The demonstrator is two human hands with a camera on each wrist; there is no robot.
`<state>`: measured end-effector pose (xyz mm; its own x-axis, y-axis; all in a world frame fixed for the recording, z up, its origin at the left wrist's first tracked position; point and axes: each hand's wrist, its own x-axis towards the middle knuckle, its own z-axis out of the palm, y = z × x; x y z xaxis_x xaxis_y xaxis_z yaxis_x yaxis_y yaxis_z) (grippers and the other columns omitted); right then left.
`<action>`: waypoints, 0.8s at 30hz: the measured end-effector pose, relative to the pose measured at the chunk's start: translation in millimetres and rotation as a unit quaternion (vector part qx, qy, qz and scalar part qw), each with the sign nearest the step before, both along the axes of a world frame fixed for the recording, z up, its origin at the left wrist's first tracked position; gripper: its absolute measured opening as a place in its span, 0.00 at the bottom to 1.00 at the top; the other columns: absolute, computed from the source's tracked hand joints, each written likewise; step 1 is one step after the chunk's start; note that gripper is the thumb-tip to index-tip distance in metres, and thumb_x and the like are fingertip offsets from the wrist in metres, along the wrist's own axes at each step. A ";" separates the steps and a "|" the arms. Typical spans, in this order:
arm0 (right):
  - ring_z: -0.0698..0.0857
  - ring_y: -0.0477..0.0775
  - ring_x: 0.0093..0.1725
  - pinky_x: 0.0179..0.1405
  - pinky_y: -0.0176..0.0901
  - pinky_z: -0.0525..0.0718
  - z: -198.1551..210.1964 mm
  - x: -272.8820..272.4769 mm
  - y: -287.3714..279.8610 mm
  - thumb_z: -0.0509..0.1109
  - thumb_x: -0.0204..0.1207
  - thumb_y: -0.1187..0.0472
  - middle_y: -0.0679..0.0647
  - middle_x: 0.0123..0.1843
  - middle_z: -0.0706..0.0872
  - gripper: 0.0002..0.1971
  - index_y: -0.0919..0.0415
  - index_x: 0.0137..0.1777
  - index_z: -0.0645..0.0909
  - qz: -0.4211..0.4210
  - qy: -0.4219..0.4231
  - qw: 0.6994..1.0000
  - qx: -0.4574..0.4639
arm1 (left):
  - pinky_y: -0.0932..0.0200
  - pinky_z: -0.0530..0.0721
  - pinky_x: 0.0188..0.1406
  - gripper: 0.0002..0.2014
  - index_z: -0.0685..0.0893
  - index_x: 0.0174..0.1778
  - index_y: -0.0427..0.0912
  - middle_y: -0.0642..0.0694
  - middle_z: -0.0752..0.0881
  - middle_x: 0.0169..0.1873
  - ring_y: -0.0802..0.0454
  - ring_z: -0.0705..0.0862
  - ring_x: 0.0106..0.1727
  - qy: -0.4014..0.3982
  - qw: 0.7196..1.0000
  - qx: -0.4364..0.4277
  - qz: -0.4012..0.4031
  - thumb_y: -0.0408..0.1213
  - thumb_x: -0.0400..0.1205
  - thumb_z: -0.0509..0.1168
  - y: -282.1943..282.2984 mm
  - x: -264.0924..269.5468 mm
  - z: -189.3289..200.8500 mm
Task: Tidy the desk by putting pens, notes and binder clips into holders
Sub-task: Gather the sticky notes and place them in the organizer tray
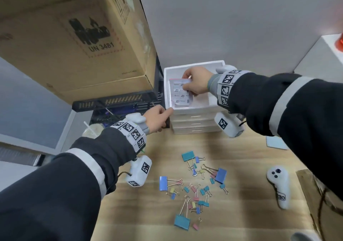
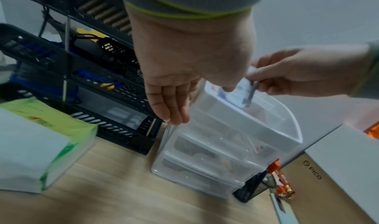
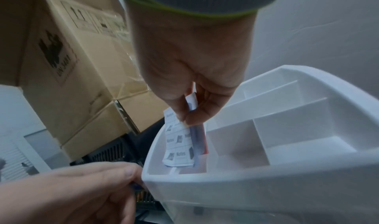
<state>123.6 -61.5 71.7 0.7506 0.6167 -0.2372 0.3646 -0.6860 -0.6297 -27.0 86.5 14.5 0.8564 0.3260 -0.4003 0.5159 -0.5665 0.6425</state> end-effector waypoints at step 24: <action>0.73 0.55 0.59 0.47 0.49 0.64 -41.7 1.2 38.3 0.73 0.70 0.51 0.45 0.52 0.84 0.09 0.46 0.50 0.86 0.150 -0.314 0.871 -0.345 | 0.57 0.82 0.34 0.29 0.82 0.34 0.35 0.38 0.86 0.27 0.46 0.82 0.27 0.051 0.997 -0.051 -0.021 0.56 0.87 0.54 13.2 25.6 -19.5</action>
<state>124.8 -23.1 30.0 0.6954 0.6809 -0.2299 0.7171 -0.6361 0.2848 -1.3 99.7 -5.0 0.8217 0.2438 -0.5151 0.5586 -0.5234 0.6434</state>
